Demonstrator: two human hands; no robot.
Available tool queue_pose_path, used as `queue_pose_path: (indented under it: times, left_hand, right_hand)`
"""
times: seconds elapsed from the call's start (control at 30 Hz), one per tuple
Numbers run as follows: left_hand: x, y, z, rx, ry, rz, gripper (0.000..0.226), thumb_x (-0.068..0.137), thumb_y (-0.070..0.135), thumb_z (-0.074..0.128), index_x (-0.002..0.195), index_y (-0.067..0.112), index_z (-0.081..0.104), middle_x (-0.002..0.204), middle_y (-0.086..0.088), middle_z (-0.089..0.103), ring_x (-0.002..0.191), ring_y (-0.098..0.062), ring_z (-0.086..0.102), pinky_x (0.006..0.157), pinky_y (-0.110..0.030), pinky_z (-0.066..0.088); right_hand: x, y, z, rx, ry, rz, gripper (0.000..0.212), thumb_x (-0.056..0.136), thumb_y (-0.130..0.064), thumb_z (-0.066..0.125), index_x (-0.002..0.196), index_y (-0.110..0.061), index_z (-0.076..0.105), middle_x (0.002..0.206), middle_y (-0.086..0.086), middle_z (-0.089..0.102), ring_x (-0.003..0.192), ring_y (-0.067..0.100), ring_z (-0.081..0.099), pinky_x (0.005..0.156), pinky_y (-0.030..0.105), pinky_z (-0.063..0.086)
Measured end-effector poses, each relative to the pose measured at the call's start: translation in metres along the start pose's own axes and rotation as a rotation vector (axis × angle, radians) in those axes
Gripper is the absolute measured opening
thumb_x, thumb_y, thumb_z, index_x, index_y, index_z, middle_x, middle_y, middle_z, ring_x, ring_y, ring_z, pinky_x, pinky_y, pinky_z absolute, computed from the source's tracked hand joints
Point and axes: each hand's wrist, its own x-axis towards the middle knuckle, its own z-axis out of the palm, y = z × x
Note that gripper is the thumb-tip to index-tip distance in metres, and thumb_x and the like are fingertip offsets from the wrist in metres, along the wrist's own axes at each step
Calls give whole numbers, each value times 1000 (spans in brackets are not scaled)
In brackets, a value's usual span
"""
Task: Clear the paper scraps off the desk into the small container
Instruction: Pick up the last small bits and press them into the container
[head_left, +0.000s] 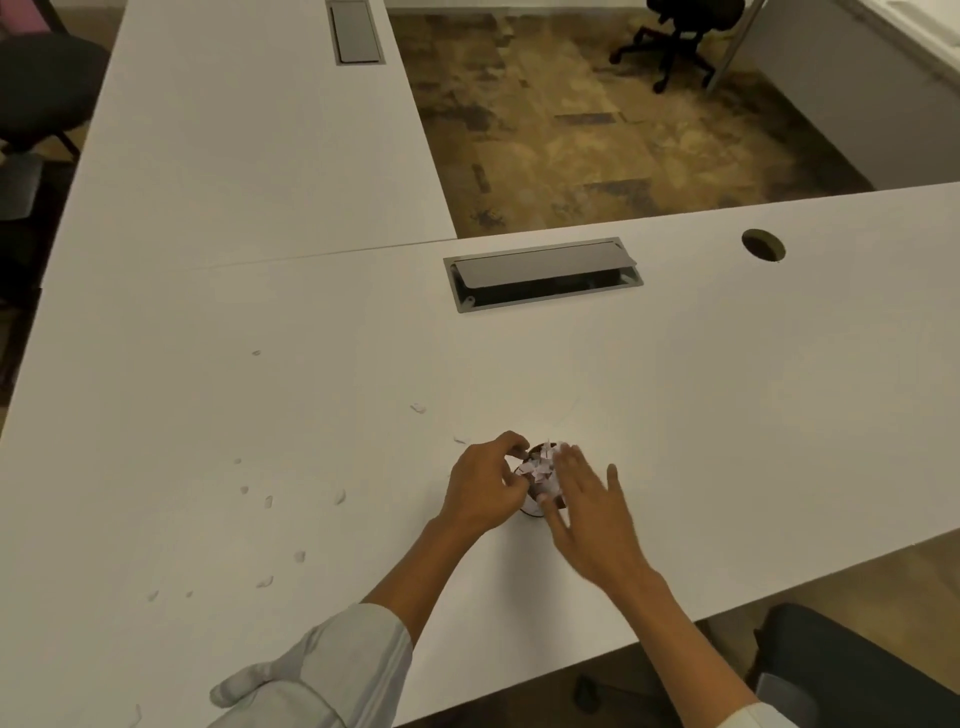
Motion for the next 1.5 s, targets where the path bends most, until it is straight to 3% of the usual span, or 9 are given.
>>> queue_pose_path:
  times: [0.17, 0.4, 0.57, 0.67, 0.87, 1.03, 1.2, 1.37, 1.5]
  left_hand:
    - [-28, -38, -22, -57, 102, -94, 35, 72, 8, 60, 101, 27, 61, 95, 13, 71, 67, -8, 64, 70, -36, 58]
    - [-78, -91, -66, -93, 264, -233, 37, 71, -2, 62, 92, 28, 62, 88, 13, 72, 63, -8, 64, 63, -37, 58]
    - [-98, -107, -99, -106, 355, -249, 42, 71, -2, 60, 88, 36, 61, 84, 15, 72, 66, -8, 65, 58, -29, 55]
    - [-109, -118, -124, -98, 407, -237, 41, 71, 0, 61, 90, 36, 60, 85, 17, 72, 67, -8, 65, 55, -28, 53]
    - [-135, -153, -167, 21, 450, -340, 38, 71, 9, 70, 101, 30, 61, 99, 7, 67, 87, -12, 63, 70, -33, 53]
    - [-165, -194, -195, 276, 376, -549, 73, 66, 26, 81, 130, 12, 48, 138, -10, 47, 133, -28, 32, 101, -45, 41]
    - [-206, -243, -209, 431, 223, -859, 126, 60, 68, 73, 149, 7, 8, 159, -21, -3, 147, -36, -5, 119, -53, 12]
    - [-232, -258, -183, 370, 137, -898, 148, 48, 93, 51, 146, 7, -20, 157, -16, -23, 146, -33, -18, 118, -57, 7]
    - [-220, -248, -158, 375, 148, -875, 145, 49, 100, 30, 142, 7, -29, 154, -17, -31, 143, -31, -29, 117, -58, -1]
  right_hand:
    - [0, -8, 30, -290, -218, -54, 83, 92, -67, 1, 153, -11, 11, 161, 9, 12, 149, 22, 4, 114, 57, -17]
    - [20, -16, 13, -304, -246, -64, 84, 91, -69, 11, 148, -10, 31, 155, 7, 33, 146, 20, 23, 114, 56, -19]
    - [24, -22, -26, 131, 122, 76, 27, 94, -41, 52, 99, -22, 71, 96, -3, 74, 92, 25, 67, 117, 50, 26]
    - [24, -21, -46, 170, 298, 117, 17, 89, -31, 62, 80, -18, 70, 73, -3, 71, 68, 21, 67, 83, 43, 55]
    - [57, -54, -40, 135, 285, 60, 8, 84, -25, 68, 87, -18, 68, 81, -3, 72, 77, 17, 68, 69, 32, 52]
    - [118, -89, 4, -432, -280, 150, 25, 85, -26, 54, 106, -16, 61, 78, -2, 60, 83, 24, 63, 113, 54, 20]
    - [145, -104, 51, -493, -556, 293, 27, 81, -24, 50, 105, -18, 60, 114, 4, 60, 107, 27, 59, 113, 64, 5]
    - [135, -120, 95, -341, -531, 551, 66, 89, -31, 45, 146, -5, 26, 147, 14, 40, 135, 35, 36, 114, 54, 17]
    - [99, -160, 116, -280, -361, 382, 67, 94, -27, 42, 146, 5, 14, 145, 27, 35, 131, 39, 37, 110, 48, 30]
